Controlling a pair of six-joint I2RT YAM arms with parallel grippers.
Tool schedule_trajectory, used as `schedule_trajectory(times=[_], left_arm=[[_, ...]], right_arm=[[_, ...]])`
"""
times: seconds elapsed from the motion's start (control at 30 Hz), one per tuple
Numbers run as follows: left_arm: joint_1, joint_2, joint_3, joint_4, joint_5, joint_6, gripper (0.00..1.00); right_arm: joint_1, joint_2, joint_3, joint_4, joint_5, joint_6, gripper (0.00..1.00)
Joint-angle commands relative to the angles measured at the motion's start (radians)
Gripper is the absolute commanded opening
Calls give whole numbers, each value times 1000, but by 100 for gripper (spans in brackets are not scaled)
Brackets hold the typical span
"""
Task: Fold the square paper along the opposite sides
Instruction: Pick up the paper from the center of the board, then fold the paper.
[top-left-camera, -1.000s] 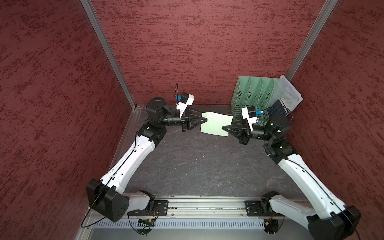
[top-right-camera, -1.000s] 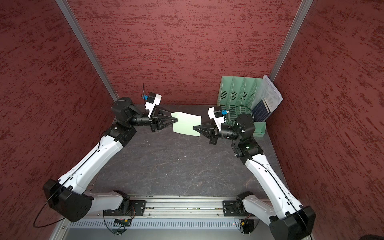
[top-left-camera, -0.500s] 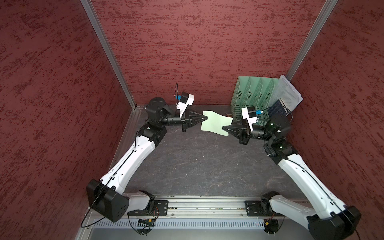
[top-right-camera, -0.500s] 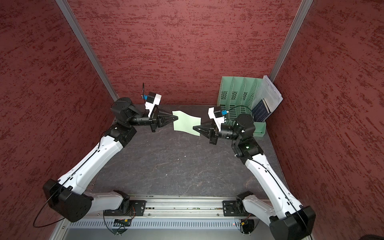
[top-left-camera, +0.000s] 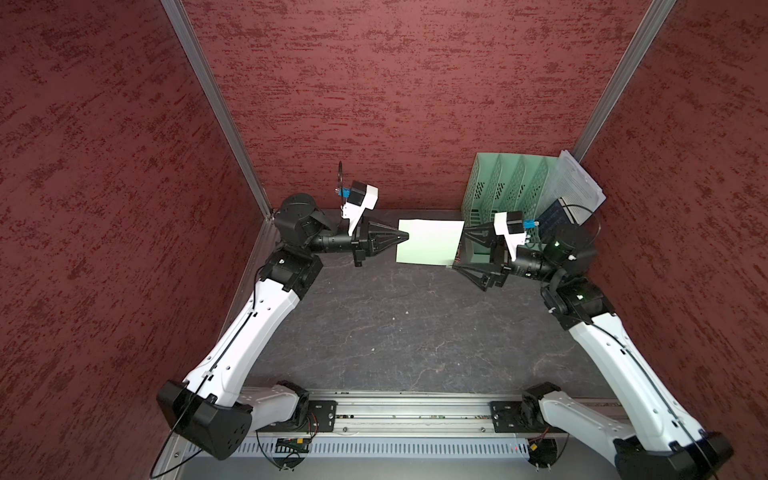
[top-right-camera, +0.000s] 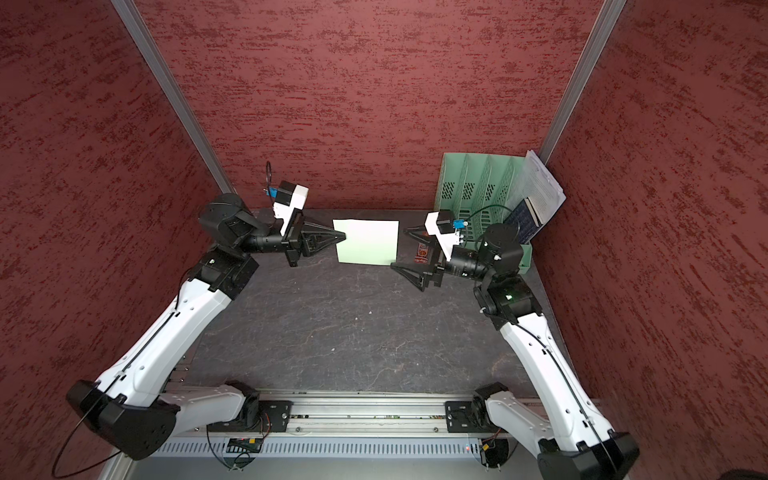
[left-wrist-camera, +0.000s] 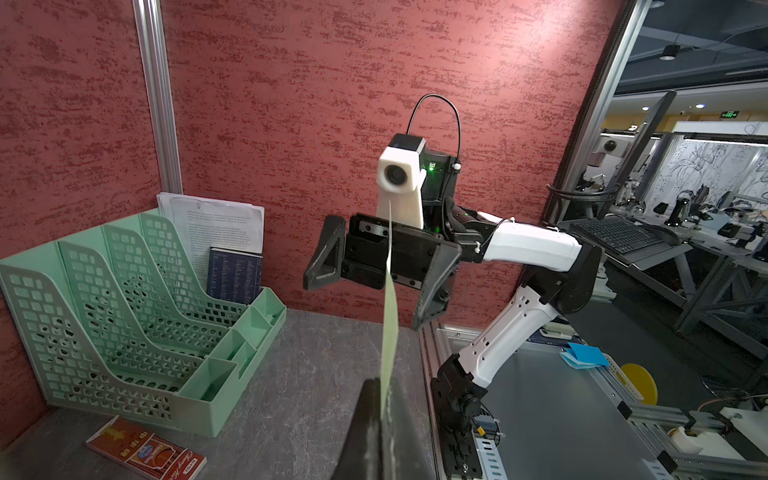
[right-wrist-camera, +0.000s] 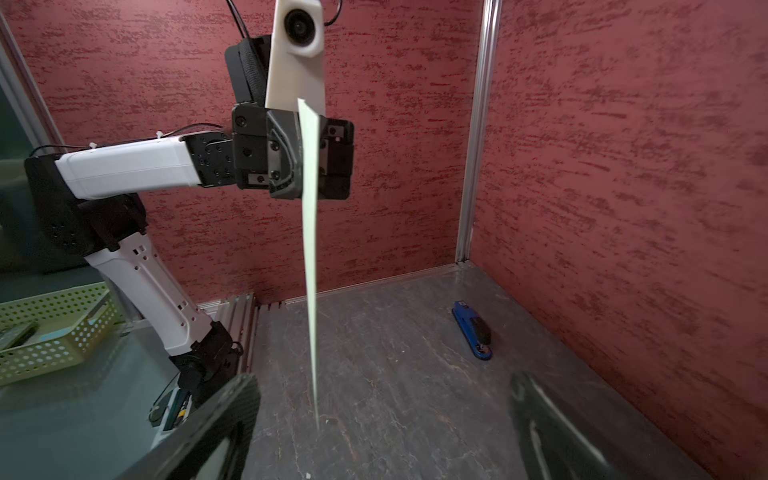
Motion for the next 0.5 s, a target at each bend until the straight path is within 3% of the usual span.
schedule_trajectory(times=[0.0,0.23,0.37,0.47], left_arm=[[2,-57,20,-49,34,-9,0],[0,-79,-36,1,13,-45,0],[-16,-54,-52,65,15,-78,0],[-24,-32,-55,102,11,-92,0]], right_arm=[[-43,-2,56,-61,-46,-40,98],[-59,58,88,32,-143,31,90],[-56,135,123,138,-232,154,81],[-36,155,118,210,-261,225,79]])
